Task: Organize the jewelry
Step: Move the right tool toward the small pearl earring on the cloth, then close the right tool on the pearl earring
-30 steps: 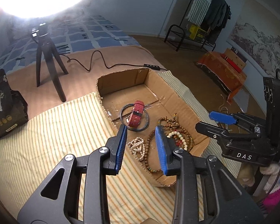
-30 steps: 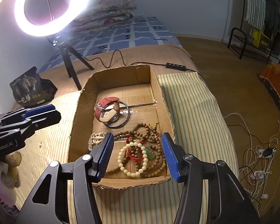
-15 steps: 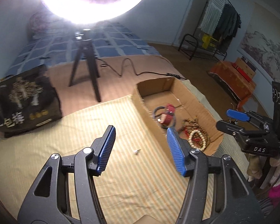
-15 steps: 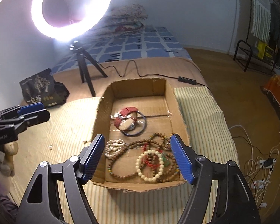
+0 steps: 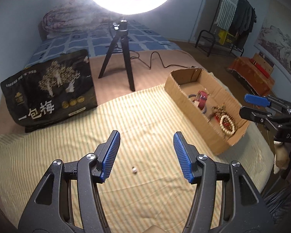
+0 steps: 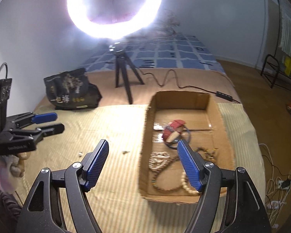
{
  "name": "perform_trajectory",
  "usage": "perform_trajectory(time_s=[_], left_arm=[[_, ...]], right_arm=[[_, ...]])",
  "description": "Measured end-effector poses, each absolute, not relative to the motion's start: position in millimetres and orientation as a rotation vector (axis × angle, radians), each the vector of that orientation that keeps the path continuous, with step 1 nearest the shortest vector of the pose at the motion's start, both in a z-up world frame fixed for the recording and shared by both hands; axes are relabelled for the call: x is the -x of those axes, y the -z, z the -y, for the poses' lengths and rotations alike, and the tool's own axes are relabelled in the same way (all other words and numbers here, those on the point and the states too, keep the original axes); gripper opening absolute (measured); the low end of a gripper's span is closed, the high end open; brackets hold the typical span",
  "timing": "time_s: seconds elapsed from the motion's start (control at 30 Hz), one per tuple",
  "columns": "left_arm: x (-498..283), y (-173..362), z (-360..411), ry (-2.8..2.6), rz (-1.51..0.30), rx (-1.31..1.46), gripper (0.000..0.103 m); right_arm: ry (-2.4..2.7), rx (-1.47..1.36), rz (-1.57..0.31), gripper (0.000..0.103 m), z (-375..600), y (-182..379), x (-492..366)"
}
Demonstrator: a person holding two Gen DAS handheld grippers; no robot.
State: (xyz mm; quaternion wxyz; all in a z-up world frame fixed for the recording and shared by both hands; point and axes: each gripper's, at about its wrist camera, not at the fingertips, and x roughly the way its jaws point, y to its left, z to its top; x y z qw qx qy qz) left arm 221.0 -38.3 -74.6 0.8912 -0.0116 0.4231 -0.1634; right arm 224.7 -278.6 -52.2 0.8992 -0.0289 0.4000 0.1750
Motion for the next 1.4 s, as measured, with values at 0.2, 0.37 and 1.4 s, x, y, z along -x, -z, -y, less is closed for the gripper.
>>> perform_trajectory(time_s=[0.2, 0.37, 1.4], left_arm=[[-215.3, 90.4, 26.9, 0.361, -0.907, 0.027, 0.058], [-214.2, 111.1, 22.0, 0.388, -0.958, 0.038, 0.05], [-230.5, 182.4, 31.3, 0.467, -1.024, -0.042, 0.021]], right_arm=[[-0.401, 0.076, -0.845, 0.073, 252.5, 68.5, -223.9], [-0.426, 0.128, -0.877, 0.059, 225.7, 88.2, -224.4], [-0.243, 0.143, -0.947, 0.028, 186.8, 163.9, -250.4]])
